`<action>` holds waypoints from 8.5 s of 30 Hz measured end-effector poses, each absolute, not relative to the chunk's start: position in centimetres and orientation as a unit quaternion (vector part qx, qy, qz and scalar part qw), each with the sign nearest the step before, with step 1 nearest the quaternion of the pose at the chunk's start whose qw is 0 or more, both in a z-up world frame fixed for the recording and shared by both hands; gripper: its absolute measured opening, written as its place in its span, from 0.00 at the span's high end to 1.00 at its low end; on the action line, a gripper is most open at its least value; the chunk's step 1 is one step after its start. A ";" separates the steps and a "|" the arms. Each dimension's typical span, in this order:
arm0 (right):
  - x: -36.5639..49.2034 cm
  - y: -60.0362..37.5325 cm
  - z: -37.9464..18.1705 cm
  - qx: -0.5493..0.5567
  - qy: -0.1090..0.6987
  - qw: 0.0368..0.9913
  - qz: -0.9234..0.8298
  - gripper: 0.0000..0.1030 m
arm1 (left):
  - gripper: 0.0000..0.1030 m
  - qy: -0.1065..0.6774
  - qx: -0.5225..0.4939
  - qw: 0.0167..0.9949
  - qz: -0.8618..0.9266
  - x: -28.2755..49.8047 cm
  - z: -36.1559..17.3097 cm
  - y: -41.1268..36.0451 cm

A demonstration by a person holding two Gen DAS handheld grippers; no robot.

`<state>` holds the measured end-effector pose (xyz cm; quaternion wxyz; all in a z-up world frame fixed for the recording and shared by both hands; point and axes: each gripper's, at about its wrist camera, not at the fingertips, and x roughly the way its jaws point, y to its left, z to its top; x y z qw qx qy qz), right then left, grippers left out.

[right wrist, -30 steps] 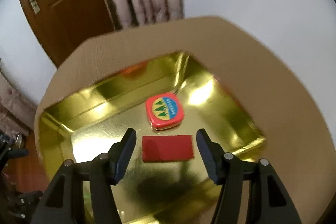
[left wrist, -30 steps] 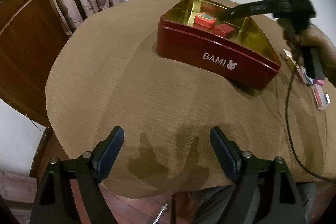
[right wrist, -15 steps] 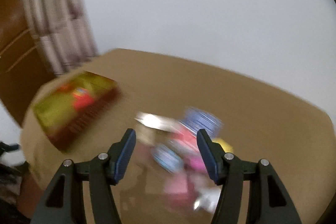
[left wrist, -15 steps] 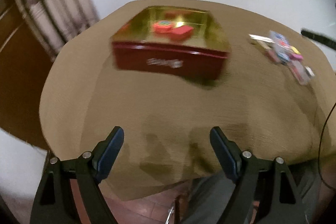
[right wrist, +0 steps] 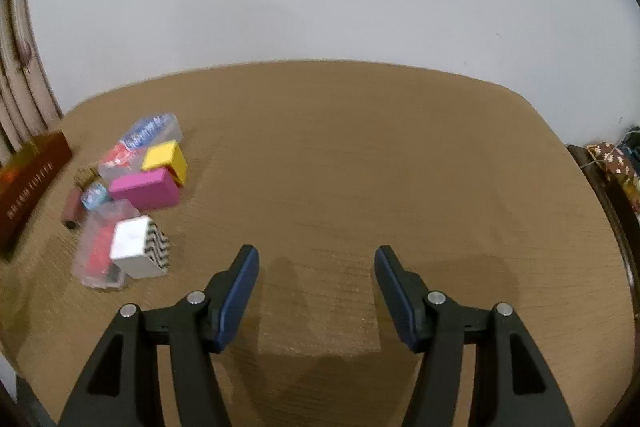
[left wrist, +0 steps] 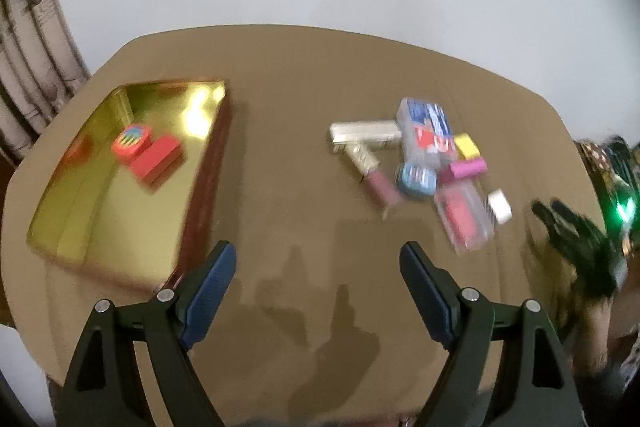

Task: Organize rigid objects
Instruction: 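Grasp the lipstick tube with the left tool, then carry the lipstick into the tin and open the left tool, then grasp the white cube with the right tool, then carry the white cube into the tin and open the right tool, then grasp the clear plastic box with red card using the left tool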

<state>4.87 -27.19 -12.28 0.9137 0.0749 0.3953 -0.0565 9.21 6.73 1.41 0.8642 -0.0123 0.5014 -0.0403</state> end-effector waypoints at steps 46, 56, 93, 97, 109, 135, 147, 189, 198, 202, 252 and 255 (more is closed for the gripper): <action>4.5 -28.7 -11.8 0.133 0.380 0.915 -0.009 0.39 | 0.83 0.559 0.000 0.828 0.032 21.2 -5.0 3.5; 4.9 -28.3 -11.8 0.118 0.389 0.913 -0.014 0.39 | 0.83 0.538 -0.040 0.838 0.076 23.5 3.0 14.0; 3.7 -26.2 -10.6 0.134 0.388 0.910 0.061 0.39 | 0.43 0.463 -0.033 0.882 0.086 18.9 5.2 16.3; 2.7 -23.1 -9.1 0.123 0.387 0.908 0.099 0.39 | 0.38 0.454 -0.009 0.890 0.046 12.9 5.3 11.5; 6.6 -19.9 -9.1 0.083 0.414 0.900 0.104 0.39 | 0.37 0.505 0.007 0.863 -0.003 5.5 -0.8 7.7; 9.1 -20.3 -10.7 0.078 0.450 0.884 0.099 0.71 | 0.36 0.496 0.049 0.867 -0.007 5.6 -0.8 7.0; 8.8 -15.9 -2.8 0.080 0.399 0.899 0.163 0.71 | 0.34 0.487 0.022 0.873 0.010 2.3 0.5 10.0; 24.5 23.2 -3.9 -0.041 0.490 0.796 0.352 0.70 | 0.33 0.501 -0.067 0.849 0.155 -2.3 -1.6 26.6; 19.2 9.4 0.4 0.095 0.378 0.864 0.319 0.70 | 0.32 0.499 -0.033 0.855 0.140 -2.7 -1.7 24.1; 14.2 -1.7 -0.9 0.091 0.358 0.907 0.204 0.69 | 0.27 0.502 -0.011 0.858 0.113 -2.8 -1.7 21.6; 4.0 -32.0 -10.3 0.142 0.370 0.916 -0.062 0.67 | 0.46 0.612 -0.001 0.791 0.005 19.6 -8.6 -10.5; 4.0 -31.9 -10.3 0.142 0.370 0.916 -0.062 0.67 | 0.51 0.606 -0.011 0.795 0.008 19.6 -8.3 -10.5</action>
